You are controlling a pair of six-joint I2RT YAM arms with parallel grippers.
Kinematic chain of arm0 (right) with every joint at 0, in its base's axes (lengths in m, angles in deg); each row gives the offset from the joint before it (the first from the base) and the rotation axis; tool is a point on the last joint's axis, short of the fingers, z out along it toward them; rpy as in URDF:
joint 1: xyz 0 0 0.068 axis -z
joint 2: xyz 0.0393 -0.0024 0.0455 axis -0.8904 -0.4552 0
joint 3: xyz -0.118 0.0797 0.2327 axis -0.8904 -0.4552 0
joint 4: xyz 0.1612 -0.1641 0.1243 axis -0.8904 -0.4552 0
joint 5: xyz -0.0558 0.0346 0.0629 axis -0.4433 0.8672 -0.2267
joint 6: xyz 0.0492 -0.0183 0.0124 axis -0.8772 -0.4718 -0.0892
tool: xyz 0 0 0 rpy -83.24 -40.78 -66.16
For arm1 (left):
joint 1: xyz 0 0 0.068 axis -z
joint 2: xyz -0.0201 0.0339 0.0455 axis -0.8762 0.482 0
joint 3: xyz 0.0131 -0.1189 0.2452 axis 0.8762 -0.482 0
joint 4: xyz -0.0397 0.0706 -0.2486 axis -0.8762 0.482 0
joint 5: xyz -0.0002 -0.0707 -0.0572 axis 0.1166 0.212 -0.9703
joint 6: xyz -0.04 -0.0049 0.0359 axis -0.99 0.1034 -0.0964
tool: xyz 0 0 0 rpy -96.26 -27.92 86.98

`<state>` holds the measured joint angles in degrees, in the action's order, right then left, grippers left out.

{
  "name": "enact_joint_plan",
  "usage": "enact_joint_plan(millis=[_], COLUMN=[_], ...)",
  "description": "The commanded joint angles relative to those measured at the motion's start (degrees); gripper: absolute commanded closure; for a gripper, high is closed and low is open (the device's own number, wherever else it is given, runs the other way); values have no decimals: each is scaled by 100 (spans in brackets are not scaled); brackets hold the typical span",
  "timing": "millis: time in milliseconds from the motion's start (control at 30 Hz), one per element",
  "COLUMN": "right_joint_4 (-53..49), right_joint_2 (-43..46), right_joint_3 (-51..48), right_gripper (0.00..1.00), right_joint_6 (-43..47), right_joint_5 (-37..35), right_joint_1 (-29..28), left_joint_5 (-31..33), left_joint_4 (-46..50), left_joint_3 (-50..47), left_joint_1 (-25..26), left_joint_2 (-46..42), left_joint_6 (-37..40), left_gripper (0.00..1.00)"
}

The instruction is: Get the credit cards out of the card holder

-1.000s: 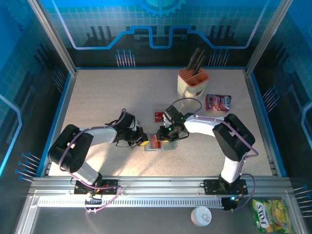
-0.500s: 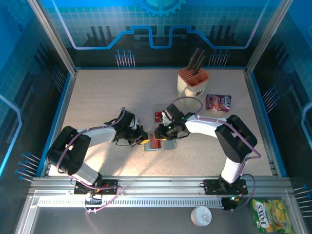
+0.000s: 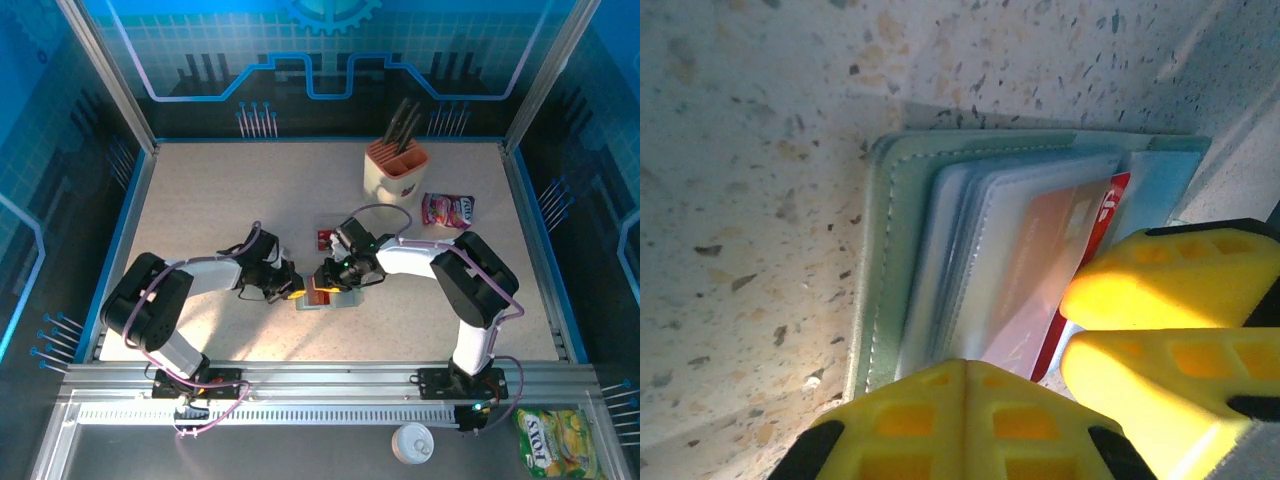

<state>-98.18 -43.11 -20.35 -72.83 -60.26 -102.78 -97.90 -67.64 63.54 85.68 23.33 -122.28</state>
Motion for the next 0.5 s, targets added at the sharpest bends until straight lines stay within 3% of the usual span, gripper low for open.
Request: enact_joint_plan(millis=[0, 467], right_joint_4=[-262, -611], right_joint_2=[-124, 112], right_joint_3=[-31, 98], right_gripper=[67, 67], right_joint_6=[45, 222], right_joint_5=[-151, -352], right_joint_1=[-62, -51], left_joint_5=[123, 132], left_joint_4=[437, 585], left_joint_3=[62, 264], left_joint_1=[21, 21], left_joint_2=[59, 40], left_joint_6=[198, 230], left_gripper=[100, 100])
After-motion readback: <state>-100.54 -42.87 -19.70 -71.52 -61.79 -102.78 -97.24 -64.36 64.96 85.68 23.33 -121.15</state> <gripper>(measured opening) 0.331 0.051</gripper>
